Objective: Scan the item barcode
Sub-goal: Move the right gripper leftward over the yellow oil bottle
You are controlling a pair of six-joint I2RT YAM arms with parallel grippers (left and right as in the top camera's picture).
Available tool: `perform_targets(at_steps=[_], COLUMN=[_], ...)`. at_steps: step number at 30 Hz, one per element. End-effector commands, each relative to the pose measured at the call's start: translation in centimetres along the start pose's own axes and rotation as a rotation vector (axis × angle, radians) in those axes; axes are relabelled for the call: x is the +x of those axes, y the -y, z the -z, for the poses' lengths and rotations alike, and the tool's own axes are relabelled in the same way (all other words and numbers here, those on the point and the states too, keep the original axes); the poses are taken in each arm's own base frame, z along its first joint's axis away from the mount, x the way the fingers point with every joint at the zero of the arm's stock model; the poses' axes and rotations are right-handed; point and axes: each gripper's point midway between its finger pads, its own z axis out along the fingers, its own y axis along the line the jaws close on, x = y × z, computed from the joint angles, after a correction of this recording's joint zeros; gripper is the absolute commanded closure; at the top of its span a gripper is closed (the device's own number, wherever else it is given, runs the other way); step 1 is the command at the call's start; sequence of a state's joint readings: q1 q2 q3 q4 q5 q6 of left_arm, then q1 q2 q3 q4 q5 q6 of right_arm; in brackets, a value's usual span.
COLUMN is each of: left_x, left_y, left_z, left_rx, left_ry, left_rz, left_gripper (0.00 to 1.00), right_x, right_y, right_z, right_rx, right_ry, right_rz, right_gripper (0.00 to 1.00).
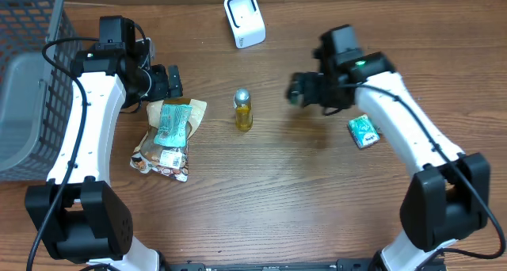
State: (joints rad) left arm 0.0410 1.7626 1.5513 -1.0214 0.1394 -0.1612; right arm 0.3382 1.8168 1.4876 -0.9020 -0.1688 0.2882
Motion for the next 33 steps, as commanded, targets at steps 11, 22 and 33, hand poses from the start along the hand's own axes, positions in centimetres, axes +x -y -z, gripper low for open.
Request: perform_targets(at_steps=[11,22,33], left_x=[-0.7,-0.7,-0.7], left_y=[0.5,0.5,0.5], left_z=[1.0,1.0,1.0], left_rx=[0.014,0.014,0.014], left_ry=[0.033,0.033,0.033], left_rz=[-0.018,-0.018,-0.019], left_gripper=[0.0,0.0,0.01], right_x=[-0.5,-0.5,-0.5], right_y=[-5.3,-5.3,-5.3], right_z=[0.2,0.2,0.2], right_rx=[-0.065,-0.065,-0.065], right_ry=[0.076,0.076,0.076], right_rz=[0.095,0.095,0.095], right_gripper=[0.0,0.0,0.0])
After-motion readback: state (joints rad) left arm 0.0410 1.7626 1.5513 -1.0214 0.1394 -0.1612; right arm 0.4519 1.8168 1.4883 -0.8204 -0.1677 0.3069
